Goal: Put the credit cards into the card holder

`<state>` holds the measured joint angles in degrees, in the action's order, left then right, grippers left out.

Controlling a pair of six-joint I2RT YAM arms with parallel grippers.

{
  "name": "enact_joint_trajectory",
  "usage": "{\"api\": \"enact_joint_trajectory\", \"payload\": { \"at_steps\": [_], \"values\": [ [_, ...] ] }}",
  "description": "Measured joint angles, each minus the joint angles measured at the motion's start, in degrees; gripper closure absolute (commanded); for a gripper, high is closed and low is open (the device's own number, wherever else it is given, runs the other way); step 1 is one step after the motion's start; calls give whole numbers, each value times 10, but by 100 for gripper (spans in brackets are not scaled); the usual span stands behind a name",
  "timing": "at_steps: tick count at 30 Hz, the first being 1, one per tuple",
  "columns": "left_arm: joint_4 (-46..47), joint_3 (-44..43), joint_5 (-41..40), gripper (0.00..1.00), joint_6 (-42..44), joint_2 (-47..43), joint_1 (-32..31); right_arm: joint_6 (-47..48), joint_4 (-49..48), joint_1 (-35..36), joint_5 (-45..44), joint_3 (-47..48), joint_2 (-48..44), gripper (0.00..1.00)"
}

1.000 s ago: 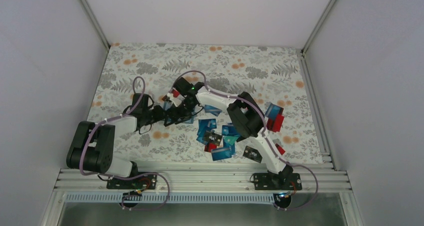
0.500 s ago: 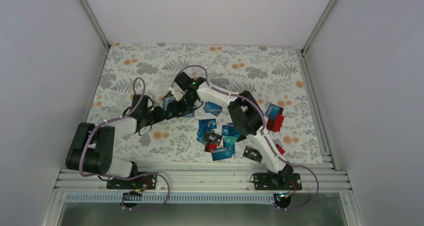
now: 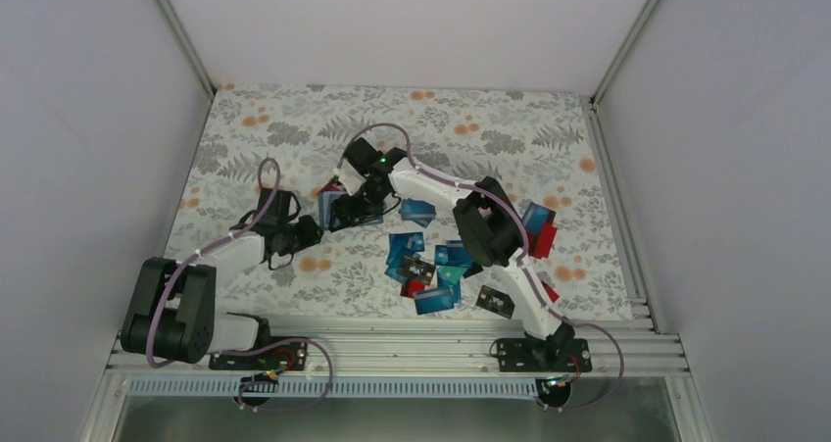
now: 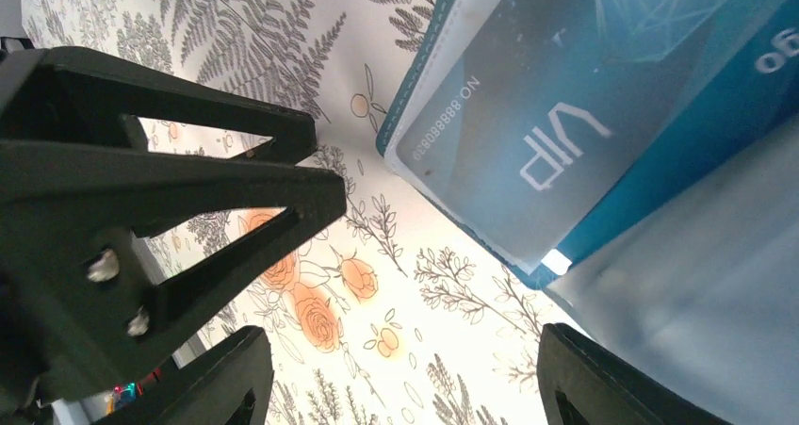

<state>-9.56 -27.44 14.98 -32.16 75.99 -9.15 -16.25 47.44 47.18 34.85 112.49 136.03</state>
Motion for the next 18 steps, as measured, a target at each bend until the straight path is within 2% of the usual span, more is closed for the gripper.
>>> {"api": "enact_joint_trajectory", "payload": {
  "at_steps": [2,11,13,18],
  "values": [
    [-22,-6,-14,62,-2,-5,0,-2,2,0,-11,-4,-13,32],
    [-71,-60,-68,63,-4,3,0,-28,-3,-4,-108,-12,-55,72],
    [-73,-80,-78,63,-3,16,0,-30,-2,-4,-136,-16,-55,75],
    [-75,-116,-100,63,4,49,0,-38,-1,-5,-192,-19,-54,92]
  ]
}}
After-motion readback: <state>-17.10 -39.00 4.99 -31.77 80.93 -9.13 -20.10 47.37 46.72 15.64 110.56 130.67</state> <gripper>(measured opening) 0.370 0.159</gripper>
